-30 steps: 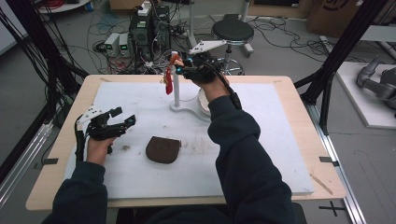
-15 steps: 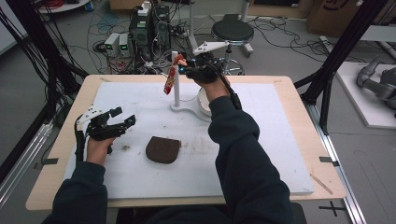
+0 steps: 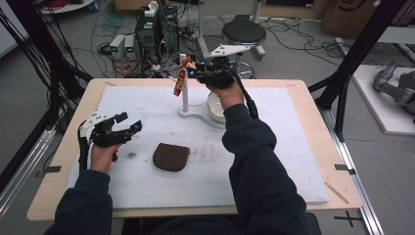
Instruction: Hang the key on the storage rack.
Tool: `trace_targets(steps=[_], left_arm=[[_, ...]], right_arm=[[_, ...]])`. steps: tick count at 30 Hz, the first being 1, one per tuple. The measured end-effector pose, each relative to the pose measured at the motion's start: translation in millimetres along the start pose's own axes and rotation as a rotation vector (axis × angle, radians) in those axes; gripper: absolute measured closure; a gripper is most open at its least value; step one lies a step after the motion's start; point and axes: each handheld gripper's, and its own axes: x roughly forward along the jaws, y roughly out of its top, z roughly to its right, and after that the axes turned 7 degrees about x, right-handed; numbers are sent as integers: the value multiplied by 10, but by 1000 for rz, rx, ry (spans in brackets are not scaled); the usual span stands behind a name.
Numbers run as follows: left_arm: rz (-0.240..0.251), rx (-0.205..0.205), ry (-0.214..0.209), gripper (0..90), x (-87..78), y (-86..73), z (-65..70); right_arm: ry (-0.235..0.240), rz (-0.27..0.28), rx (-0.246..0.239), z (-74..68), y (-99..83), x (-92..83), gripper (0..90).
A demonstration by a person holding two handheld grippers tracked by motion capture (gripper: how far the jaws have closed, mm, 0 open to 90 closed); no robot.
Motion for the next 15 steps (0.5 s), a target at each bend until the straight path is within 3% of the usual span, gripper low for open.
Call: trace_targets(steps=[8, 15], left_arm=[[1, 1, -3, 189, 8, -3, 3], [2, -3, 0, 189, 8, -4, 1]], right_arm=[[-11, -2, 19, 68, -53, -56, 683], [23, 0, 10, 82, -63, -21, 683]])
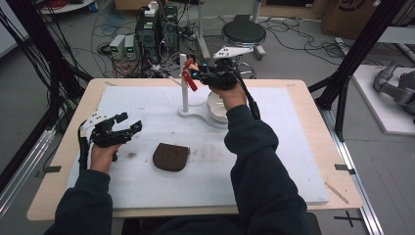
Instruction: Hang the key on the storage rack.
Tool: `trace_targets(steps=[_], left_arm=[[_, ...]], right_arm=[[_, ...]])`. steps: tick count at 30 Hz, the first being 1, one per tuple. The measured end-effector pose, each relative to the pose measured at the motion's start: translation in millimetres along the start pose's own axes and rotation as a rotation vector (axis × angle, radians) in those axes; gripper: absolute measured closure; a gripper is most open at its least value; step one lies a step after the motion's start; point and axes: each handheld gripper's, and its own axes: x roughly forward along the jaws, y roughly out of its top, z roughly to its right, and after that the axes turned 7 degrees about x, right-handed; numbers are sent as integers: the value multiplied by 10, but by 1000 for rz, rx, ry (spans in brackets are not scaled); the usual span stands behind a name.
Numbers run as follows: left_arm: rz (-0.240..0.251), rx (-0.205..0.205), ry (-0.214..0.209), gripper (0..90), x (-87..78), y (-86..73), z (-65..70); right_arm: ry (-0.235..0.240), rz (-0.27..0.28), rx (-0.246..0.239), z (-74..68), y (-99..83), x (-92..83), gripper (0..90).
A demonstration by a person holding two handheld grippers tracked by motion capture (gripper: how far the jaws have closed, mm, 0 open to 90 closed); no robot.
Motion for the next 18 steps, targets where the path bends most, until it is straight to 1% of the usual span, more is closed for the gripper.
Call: trace_targets(steps=[3, 6, 14, 18], left_arm=[[0, 0, 1, 189, 2, -1, 0], [1, 1, -1, 189, 1, 1, 2], [-1, 0, -1, 189, 3, 0, 3], [0, 0, -1, 189, 2, 0, 2]], right_arm=[[7, 9, -8, -19, 6, 0, 683], [-1, 4, -14, -22, 4, 19, 683], [-25, 1, 1, 11, -22, 98, 683], [-33, 9, 32, 58, -32, 141, 683]])
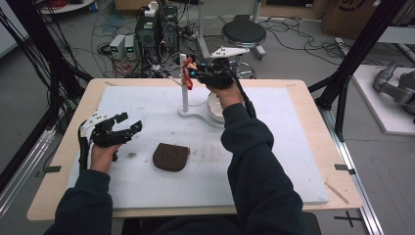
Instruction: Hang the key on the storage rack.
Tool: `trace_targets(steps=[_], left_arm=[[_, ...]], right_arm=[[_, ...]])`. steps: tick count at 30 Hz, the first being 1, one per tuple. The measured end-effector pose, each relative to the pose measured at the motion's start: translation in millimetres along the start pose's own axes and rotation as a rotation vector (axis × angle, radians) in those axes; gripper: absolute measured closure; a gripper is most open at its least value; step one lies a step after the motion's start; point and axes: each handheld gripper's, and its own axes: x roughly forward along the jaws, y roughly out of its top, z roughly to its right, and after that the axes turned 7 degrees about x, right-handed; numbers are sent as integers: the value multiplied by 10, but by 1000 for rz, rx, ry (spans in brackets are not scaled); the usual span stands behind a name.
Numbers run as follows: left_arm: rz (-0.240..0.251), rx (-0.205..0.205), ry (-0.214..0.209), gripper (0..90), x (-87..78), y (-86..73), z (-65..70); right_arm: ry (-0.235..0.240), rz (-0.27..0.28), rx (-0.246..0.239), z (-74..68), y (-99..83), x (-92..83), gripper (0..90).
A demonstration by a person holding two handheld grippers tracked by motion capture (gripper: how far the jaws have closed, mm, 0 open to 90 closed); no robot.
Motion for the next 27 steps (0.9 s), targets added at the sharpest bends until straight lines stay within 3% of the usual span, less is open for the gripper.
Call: trace_targets(steps=[2, 8, 15, 21, 27], left_arm=[[-1, 3, 0, 189, -3, 1, -4], [-2, 3, 0, 189, -3, -1, -9], [-5, 7, -2, 189, -3, 2, 0], [-2, -1, -1, 189, 0, -1, -2], [-1, 0, -1, 189, -2, 0, -5]], right_arm=[[16, 5, 20, 20, -5, 16, 683], [17, 1, -33, -68, 18, -1, 683], [-18, -2, -36, -92, 64, 76, 684], [-35, -25, -77, -189, 106, 177, 683], [-22, -28, -86, -239, 121, 150, 683]])
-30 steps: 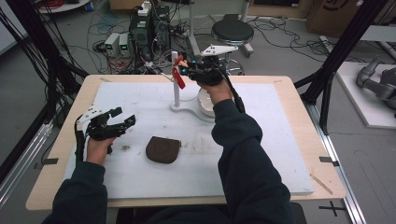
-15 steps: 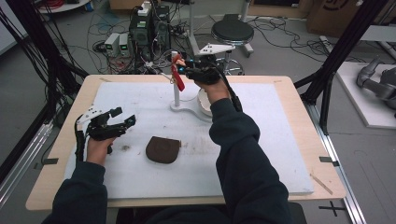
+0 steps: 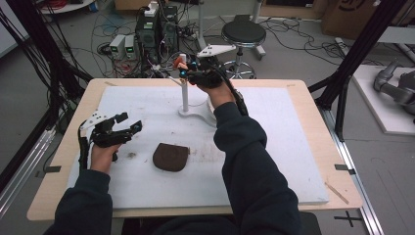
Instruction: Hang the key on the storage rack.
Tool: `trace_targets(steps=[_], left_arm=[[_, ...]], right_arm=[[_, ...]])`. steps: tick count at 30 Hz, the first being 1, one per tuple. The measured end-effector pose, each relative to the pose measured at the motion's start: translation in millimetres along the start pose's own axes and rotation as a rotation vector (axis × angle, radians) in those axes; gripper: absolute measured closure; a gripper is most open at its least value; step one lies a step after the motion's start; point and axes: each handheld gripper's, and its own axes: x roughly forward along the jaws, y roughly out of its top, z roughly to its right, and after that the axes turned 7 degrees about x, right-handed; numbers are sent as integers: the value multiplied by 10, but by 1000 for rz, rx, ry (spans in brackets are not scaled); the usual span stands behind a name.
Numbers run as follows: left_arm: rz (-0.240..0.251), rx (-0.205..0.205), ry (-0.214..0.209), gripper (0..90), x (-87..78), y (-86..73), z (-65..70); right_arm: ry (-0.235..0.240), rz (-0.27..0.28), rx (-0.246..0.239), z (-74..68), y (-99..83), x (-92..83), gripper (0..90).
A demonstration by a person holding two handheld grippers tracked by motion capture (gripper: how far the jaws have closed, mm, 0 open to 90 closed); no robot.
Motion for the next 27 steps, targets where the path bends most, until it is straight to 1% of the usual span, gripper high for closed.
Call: trace_targets(steps=[2, 3, 4, 5, 6, 7, 8, 10, 12, 14, 15, 17, 18, 19, 21, 22, 27], left_arm=[[0, 1, -1, 189, -1, 0, -3], [0, 0, -1, 189, -1, 0, -3], [1, 0, 1, 189, -1, 0, -3], [0, 0, 0, 189, 0, 0, -2], [0, 0, 1, 189, 0, 0, -2], [2, -4, -1, 189, 2, 0, 5], [3, -3, -1, 189, 2, 1, 6], [3, -1, -2, 189, 2, 2, 7], [1, -2, 0, 189, 4, -1, 5], [0, -3, 1, 189, 5, -2, 4], [0, -3, 1, 189, 5, -2, 5], [1, -2, -1, 189, 5, -1, 6], [1, -2, -1, 189, 4, -1, 5], [1, -3, 1, 189, 3, -1, 3], [0, -3, 0, 189, 3, -2, -1], [0, -2, 0, 189, 2, -2, -1], [2, 0, 1, 189, 1, -1, -2]], right_arm=[[5, 5, -4, -10, 7, -15, 683], [13, 7, -14, -47, 26, -50, 683], [11, 2, -26, -65, 32, -61, 683], [11, 2, -26, -65, 32, -61, 683], [3, -13, -37, -84, 32, -66, 683], [-18, -45, -41, -86, 22, -51, 683], [-18, -45, -41, -86, 22, -51, 683], [4, -57, -27, -57, 1, -19, 683], [6, -57, -29, -62, -1, -8, 683], [-4, -55, -36, -71, -3, 30, 683], [-19, -55, -36, -66, -3, 43, 683], [-34, -54, -25, -41, -2, 62, 683], [-34, -54, -25, -41, -2, 62, 683], [-40, -47, -15, -22, -5, 73, 683], [-46, -44, -21, -16, -6, 77, 683], [-62, -43, -21, -5, -5, 74, 683], [-77, -51, -6, 36, -13, 59, 683]])
